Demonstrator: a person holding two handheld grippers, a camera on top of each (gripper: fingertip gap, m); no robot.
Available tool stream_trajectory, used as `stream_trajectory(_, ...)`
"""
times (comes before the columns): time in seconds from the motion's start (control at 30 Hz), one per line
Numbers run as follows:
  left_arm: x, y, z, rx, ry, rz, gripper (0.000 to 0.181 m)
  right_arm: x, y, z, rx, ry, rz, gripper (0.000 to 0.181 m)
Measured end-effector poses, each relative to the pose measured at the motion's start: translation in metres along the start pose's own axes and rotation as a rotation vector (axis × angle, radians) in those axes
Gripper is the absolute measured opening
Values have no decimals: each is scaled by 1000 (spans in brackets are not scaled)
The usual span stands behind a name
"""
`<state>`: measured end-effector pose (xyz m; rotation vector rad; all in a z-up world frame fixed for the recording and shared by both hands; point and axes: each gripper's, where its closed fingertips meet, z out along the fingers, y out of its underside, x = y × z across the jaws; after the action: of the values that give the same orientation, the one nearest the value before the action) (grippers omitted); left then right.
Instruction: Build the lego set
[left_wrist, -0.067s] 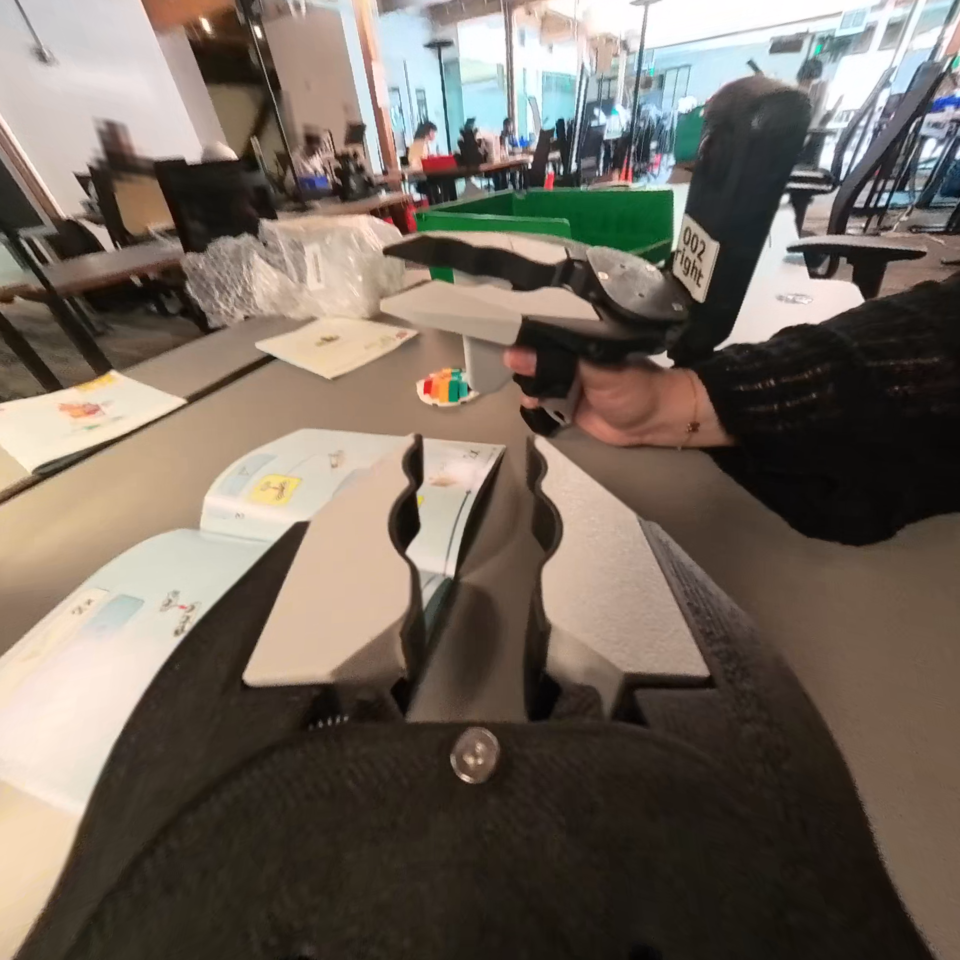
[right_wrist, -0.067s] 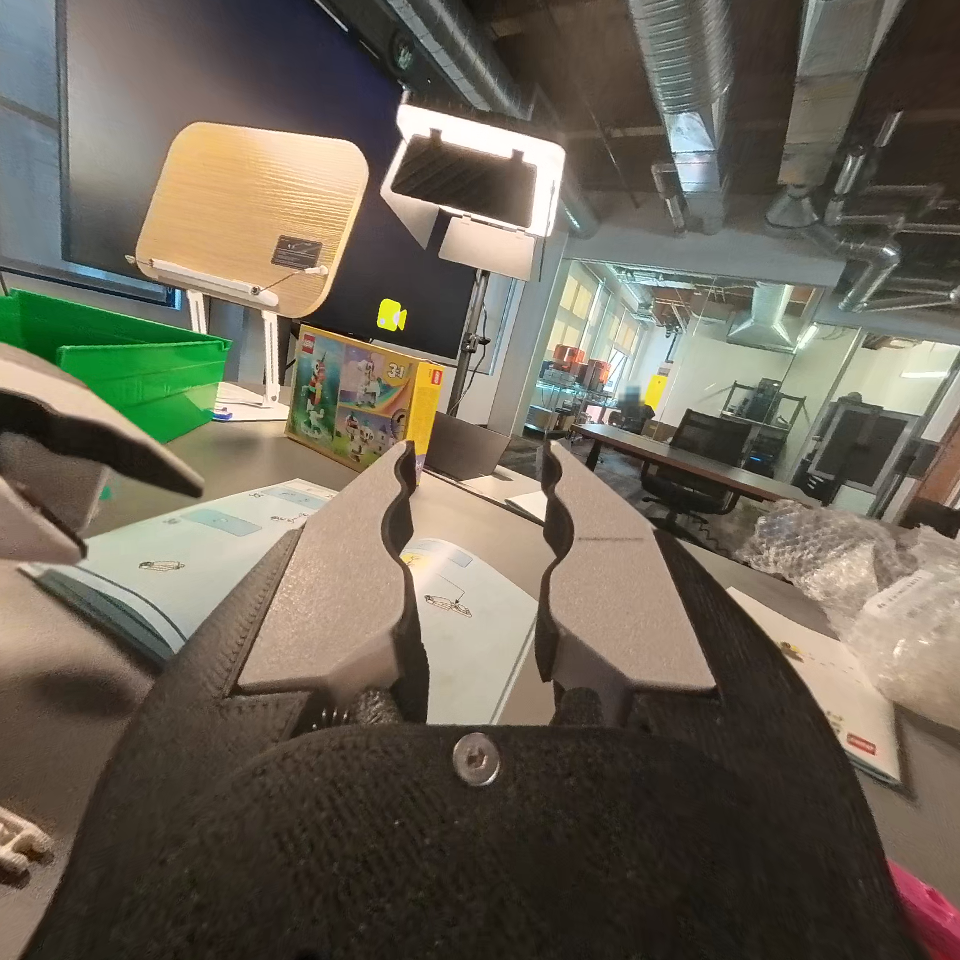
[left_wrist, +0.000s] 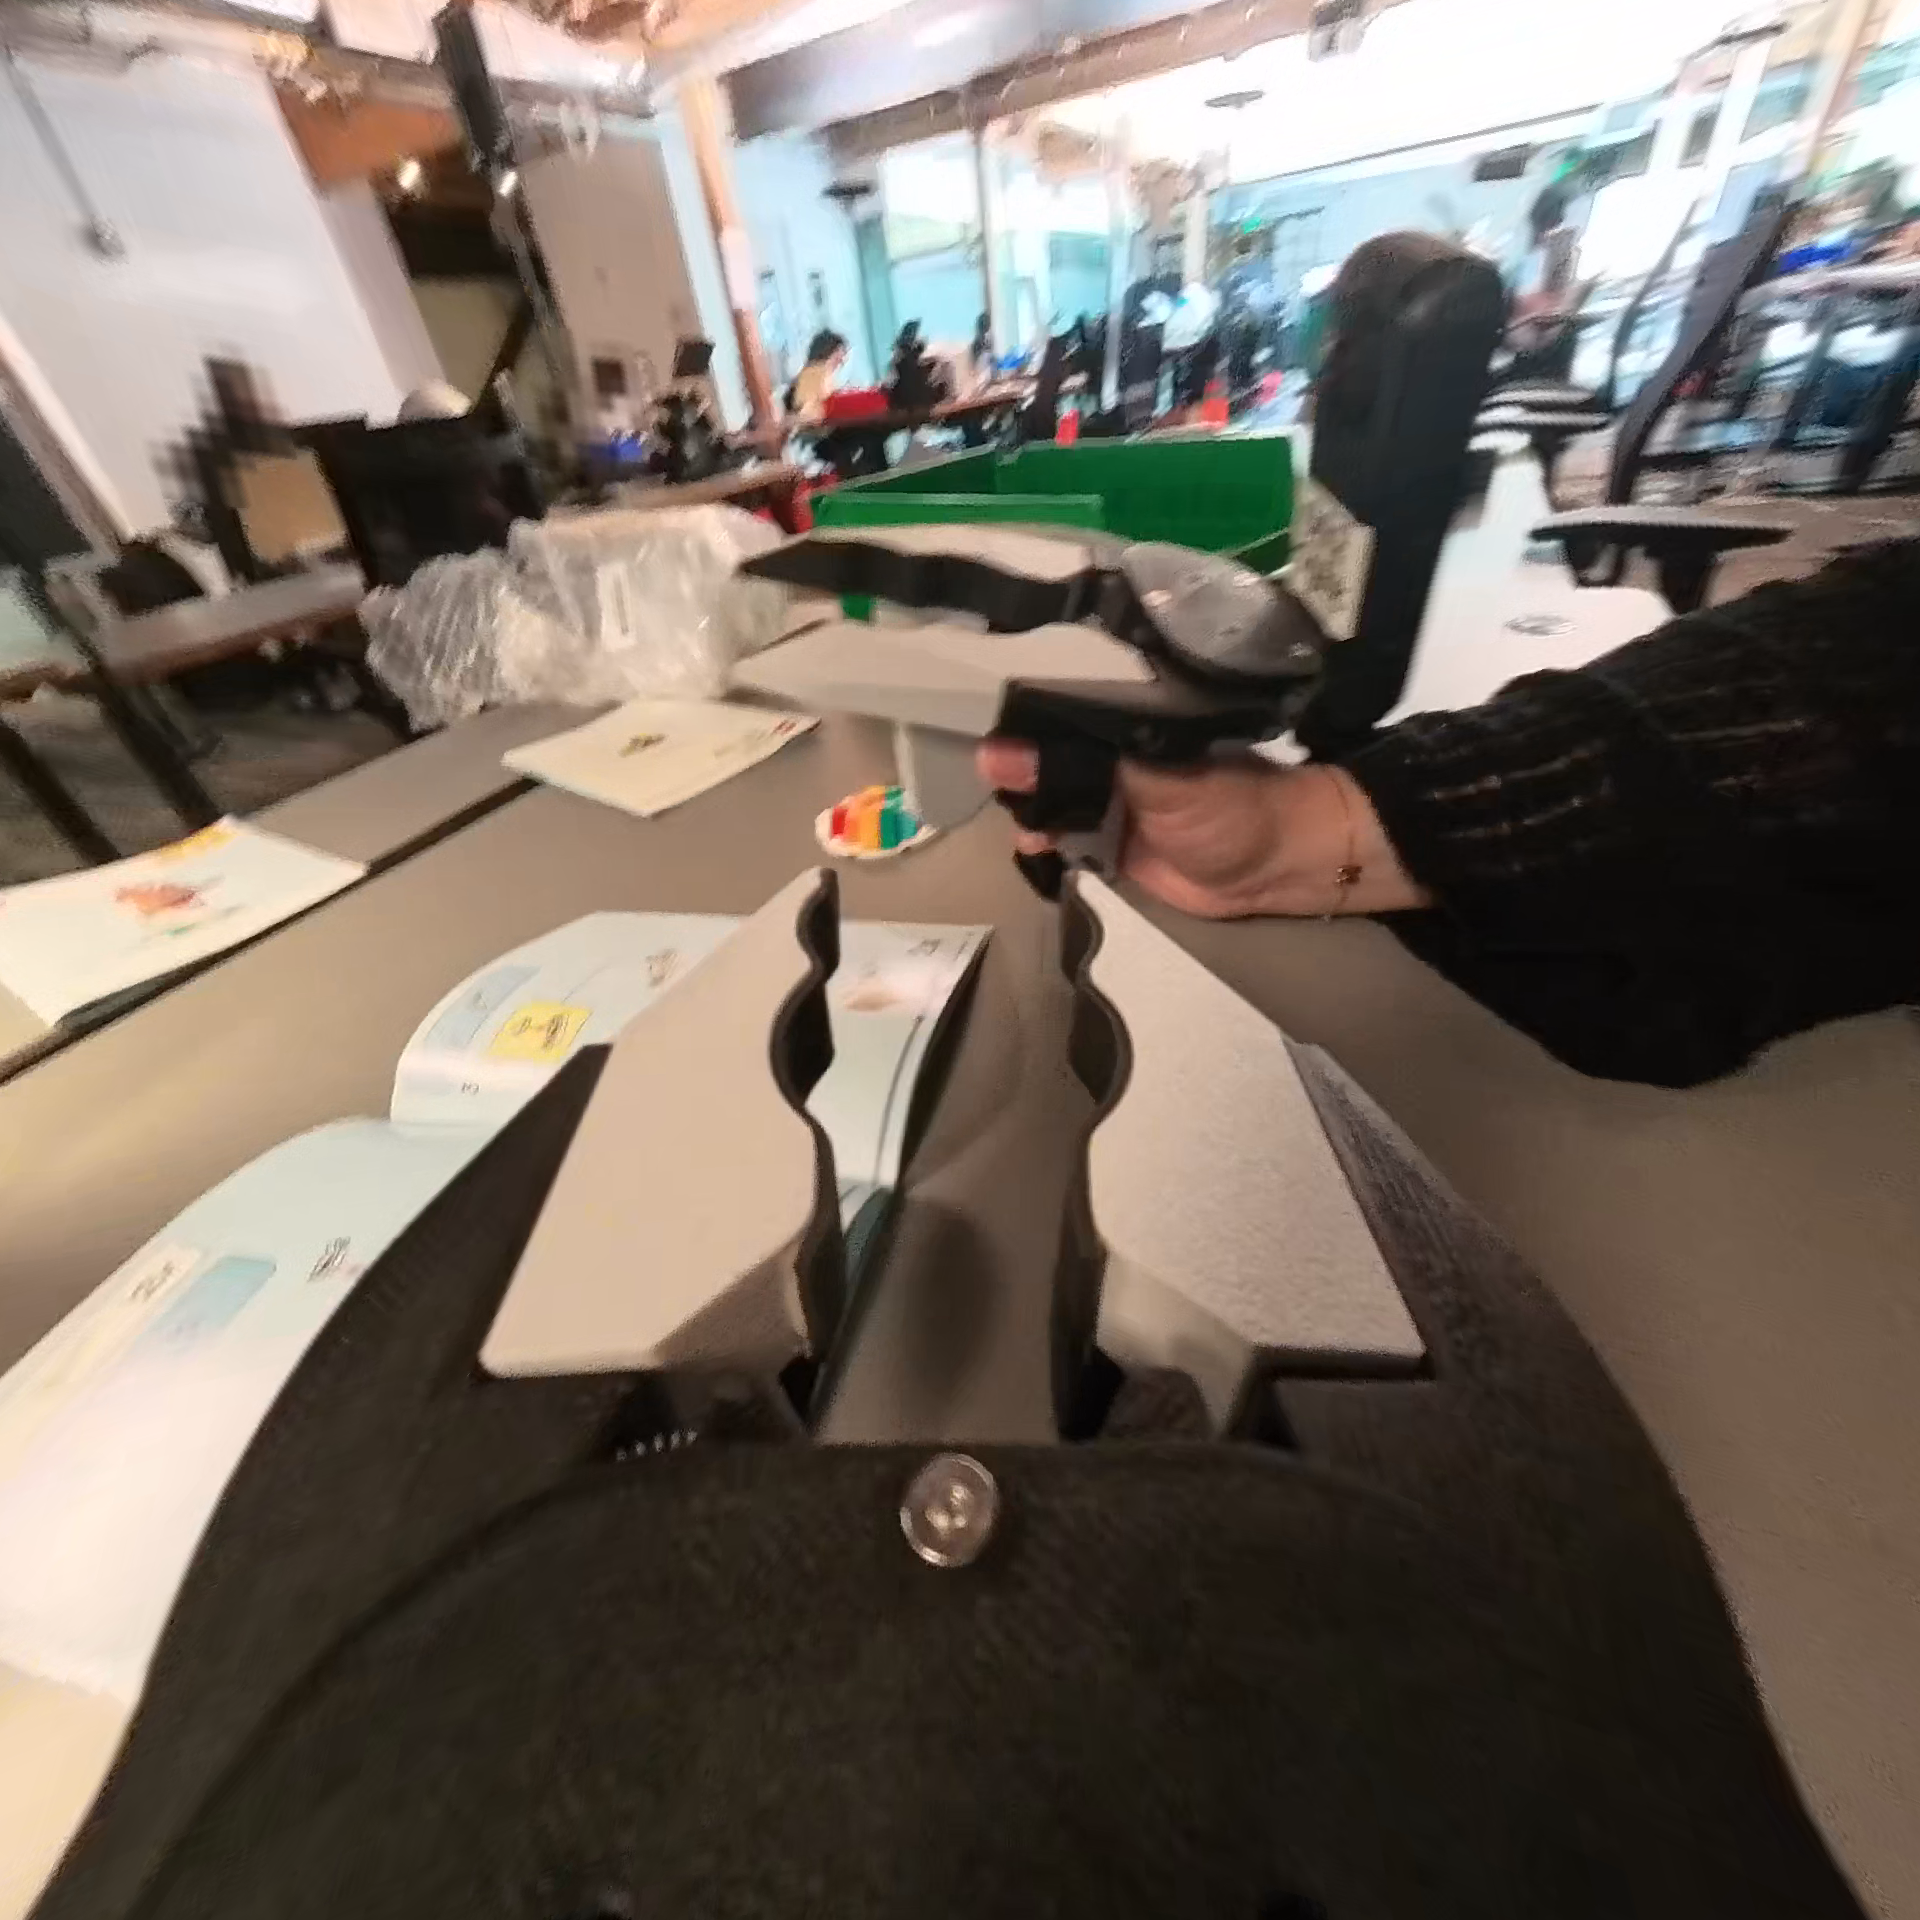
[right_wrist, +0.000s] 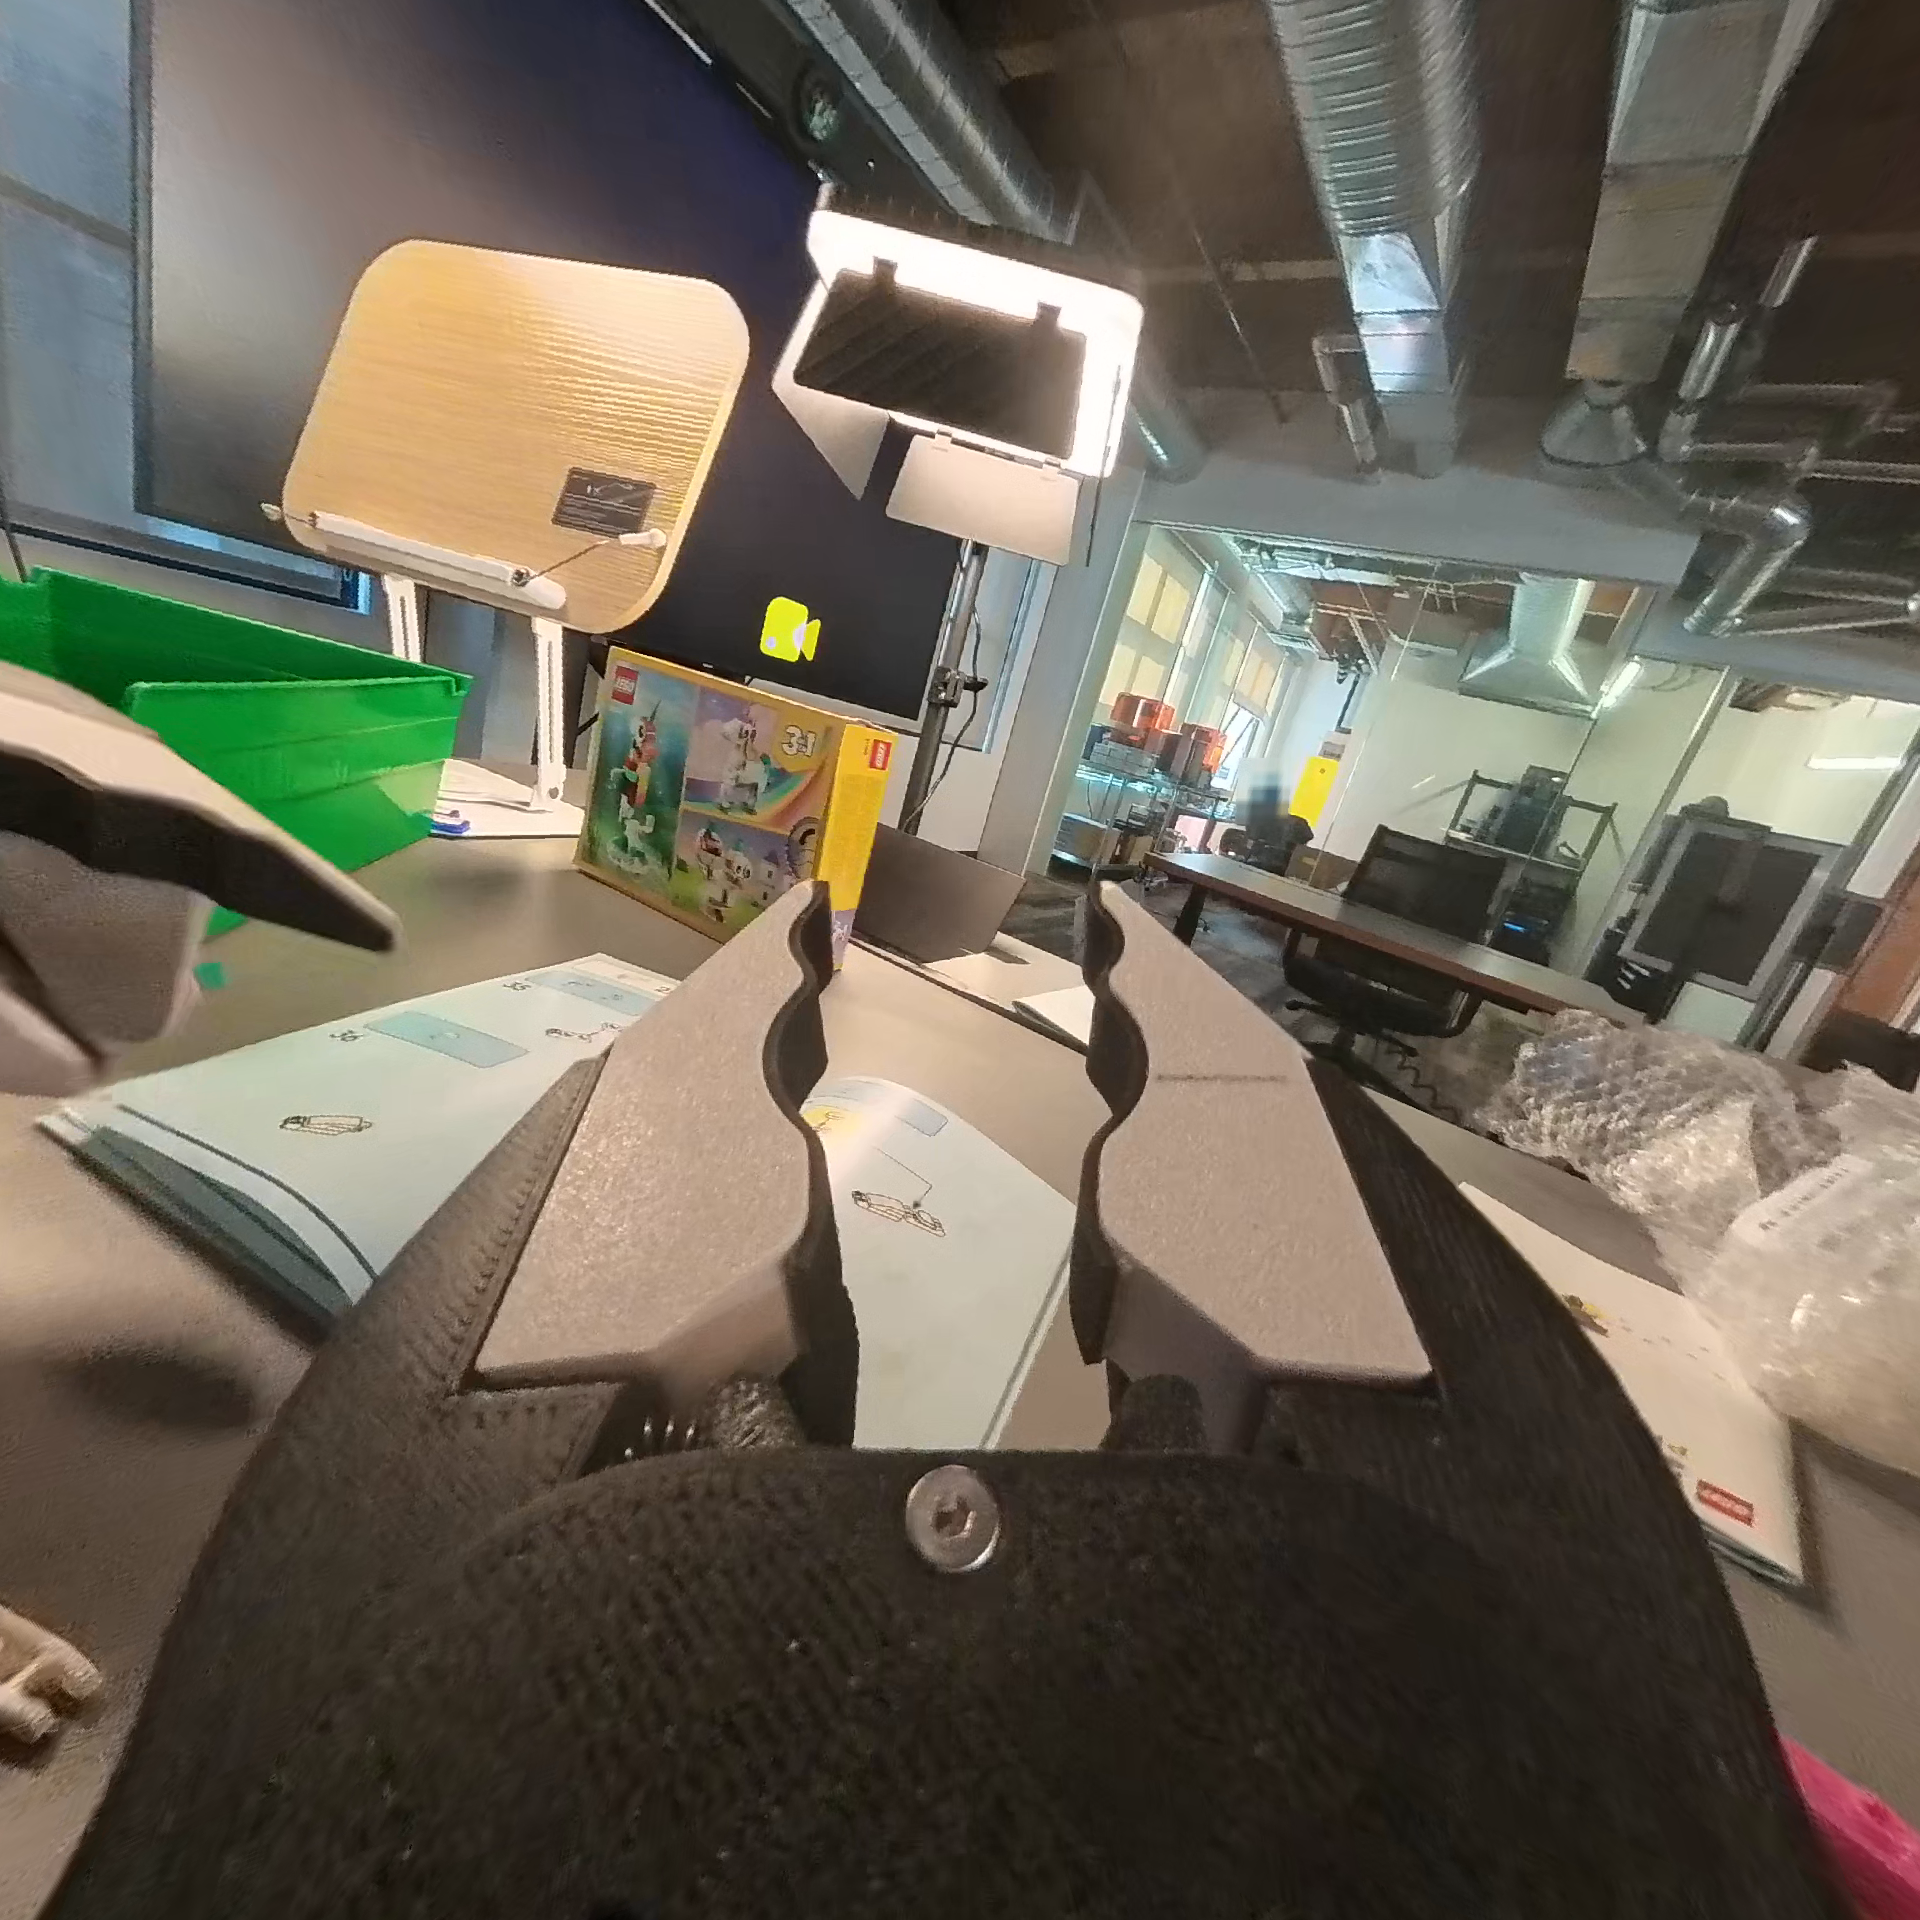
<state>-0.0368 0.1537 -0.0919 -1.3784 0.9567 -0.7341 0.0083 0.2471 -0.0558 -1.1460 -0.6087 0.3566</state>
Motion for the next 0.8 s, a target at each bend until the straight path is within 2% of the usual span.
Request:
stream_trajectory(0.1, 29, -15, -6, 91, 130, 59, 42, -3, 1, 2, -4, -13, -25, 46)
stream_trajectory(0.17, 12, -30, -13, 164, -13, 110, 52, -7, 1, 3, 1, -38, -38, 46)
stream_trajectory(0.23, -9, -48, -29, 255, -129, 142, 51, -16, -3, 2, 24, -90, -37, 46)
stream_trajectory(0.33, -22, -56, -44, 307, -154, 119, 48, -38, -8, -2, 53, -235, -18, 47)
stream_trajectory(0.4, -23, -48, -43, 275, -139, 111, 48, -67, -5, -11, 21, -450, -4, 47)
stream_trajectory(0.5, -22, -41, -41, 250, -124, 102, 46, -116, 5, -55, -198, -926, 124, 42)
stream_trajectory(0.57, -20, -39, -39, 243, -111, 93, 46, -128, 16, -83, -388, -1110, 192, 41)
stream_trajectory(0.67, -19, -36, -36, 225, -99, 84, 45, -131, 41, -96, -523, -1148, 60, 31)
stream_trajectory(0.8, -23, -34, -36, 208, -120, 67, 45, -133, 52, -97, -601, -1146, 55, 25)
